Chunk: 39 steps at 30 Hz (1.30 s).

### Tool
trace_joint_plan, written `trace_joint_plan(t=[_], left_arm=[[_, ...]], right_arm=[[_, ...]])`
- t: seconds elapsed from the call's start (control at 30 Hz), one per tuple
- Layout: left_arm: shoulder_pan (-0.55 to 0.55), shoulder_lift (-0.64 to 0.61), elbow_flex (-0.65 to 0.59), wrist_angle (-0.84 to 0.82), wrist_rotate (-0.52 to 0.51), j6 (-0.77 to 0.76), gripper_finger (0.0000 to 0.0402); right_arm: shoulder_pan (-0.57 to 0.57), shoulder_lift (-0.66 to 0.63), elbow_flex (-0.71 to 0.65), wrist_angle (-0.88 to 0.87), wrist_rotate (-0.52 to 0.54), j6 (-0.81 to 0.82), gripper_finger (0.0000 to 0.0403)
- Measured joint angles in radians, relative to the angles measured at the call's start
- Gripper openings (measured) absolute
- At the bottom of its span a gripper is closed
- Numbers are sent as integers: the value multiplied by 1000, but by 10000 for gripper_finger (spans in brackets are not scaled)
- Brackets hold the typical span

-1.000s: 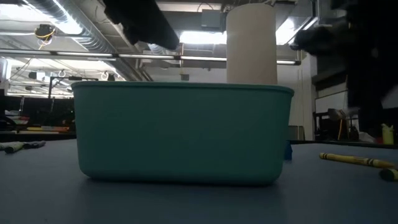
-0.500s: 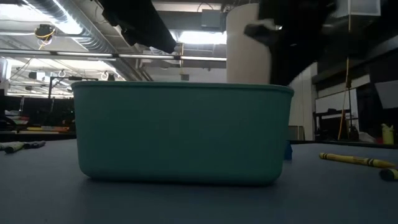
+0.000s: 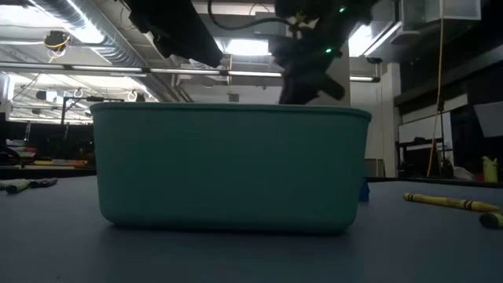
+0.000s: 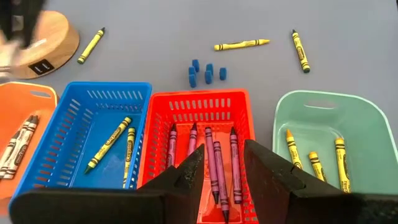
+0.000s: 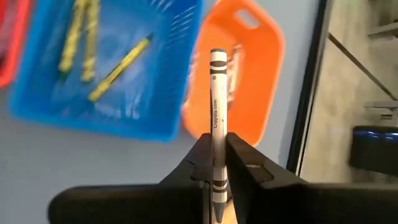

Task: Sort crayons
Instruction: Put the gray crayon into the orange bin

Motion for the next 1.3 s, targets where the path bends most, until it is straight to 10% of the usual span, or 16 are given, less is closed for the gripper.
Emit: trace_joint_plan(t=[0.4, 0.9, 1.3], left_arm=[[0, 0, 0, -1, 0, -1, 98], [0, 1, 0, -151, -1, -170, 98], [-10, 1, 0, -418, 73, -641, 98]], right_arm=[[-196, 57, 0, 258, -420, 54, 26], [-200, 199, -1, 336, -329, 78, 26], [-200, 198, -1, 350, -309, 78, 26]])
